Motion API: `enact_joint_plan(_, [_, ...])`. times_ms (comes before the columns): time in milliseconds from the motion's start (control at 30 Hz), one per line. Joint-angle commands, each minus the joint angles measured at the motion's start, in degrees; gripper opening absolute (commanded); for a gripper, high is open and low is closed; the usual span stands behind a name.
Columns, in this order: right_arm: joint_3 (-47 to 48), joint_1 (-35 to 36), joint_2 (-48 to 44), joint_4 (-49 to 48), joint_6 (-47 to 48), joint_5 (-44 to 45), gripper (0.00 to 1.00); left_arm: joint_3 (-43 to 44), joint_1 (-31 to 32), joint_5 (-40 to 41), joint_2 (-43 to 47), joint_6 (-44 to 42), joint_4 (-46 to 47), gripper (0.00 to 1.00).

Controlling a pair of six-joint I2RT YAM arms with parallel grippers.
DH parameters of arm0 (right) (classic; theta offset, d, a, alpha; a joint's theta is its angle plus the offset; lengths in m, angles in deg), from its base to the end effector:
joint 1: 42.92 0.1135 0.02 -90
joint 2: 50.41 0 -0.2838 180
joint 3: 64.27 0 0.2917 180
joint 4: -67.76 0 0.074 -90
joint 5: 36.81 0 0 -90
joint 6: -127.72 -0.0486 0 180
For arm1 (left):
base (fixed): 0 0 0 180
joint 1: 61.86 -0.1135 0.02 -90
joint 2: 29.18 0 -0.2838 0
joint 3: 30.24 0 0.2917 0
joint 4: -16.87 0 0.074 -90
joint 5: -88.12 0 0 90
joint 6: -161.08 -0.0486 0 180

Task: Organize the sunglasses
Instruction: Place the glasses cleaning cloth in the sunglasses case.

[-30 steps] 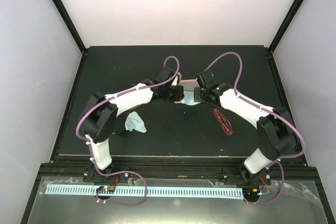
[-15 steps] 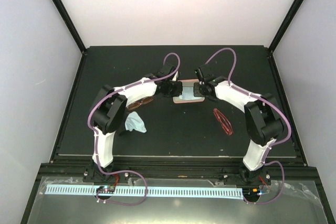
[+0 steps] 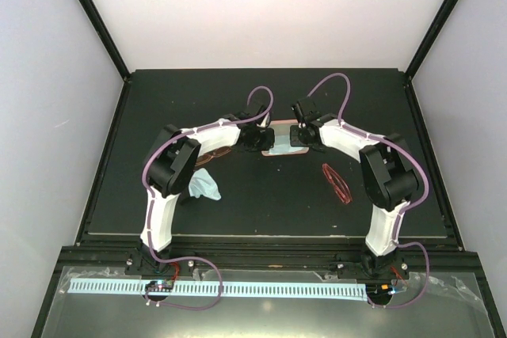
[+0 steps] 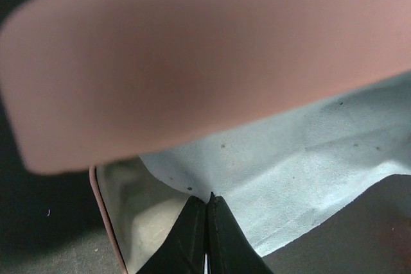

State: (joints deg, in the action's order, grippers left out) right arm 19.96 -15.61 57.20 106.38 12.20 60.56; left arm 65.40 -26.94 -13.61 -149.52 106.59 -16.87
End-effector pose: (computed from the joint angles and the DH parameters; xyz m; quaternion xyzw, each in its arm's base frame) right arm 0.3858 0.1922 0.1604 0.0004 0.9684 0.0516 0.2440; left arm 0.3978 -0.2897 0.1329 0.0229 0.9574 -0.2363 0.1643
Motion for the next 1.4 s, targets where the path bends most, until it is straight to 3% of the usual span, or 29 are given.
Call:
enact_joint_plan(0, [1.6, -0.6, 1.6, -1.0, 1.0, 1.4, 0.01, 2.5, -0.4, 0.3, -1.0, -0.7, -0.4, 0.02])
enact_joint_plan(267, [2.3, -0.8, 3.2, -0.2, 0.9, 2.9, 0.02, 4.0, -0.5, 0.8, -2.4, -1.3, -1.6, 0.02])
enact_joint_plan(400, [2.0, -0.8, 1.8, 0.0, 0.3, 3.9, 0.17, 3.8, -0.5, 0.5, -2.3, -1.3, -1.9, 0.02])
enact_joint_plan(533, [1.3, -0.8, -0.5, -0.7, 0.5, 3.7, 0.25, 3.9, -0.5, 0.2, -1.9, -1.4, -1.8, 0.02])
enact_joint_plan(867, [1.6, -0.7, 3.2, -3.9, 1.8, -6.3, 0.15, 4.4, -0.5, 0.0, -2.7, -1.8, -1.8, 0.02])
enact_joint_plan(1367, [1.1, -0.8, 8.6, -3.9, -2.0, -3.2, 0.15, 4.6, -0.5, 3.5, 0.4, -2.7, -4.9, 0.07])
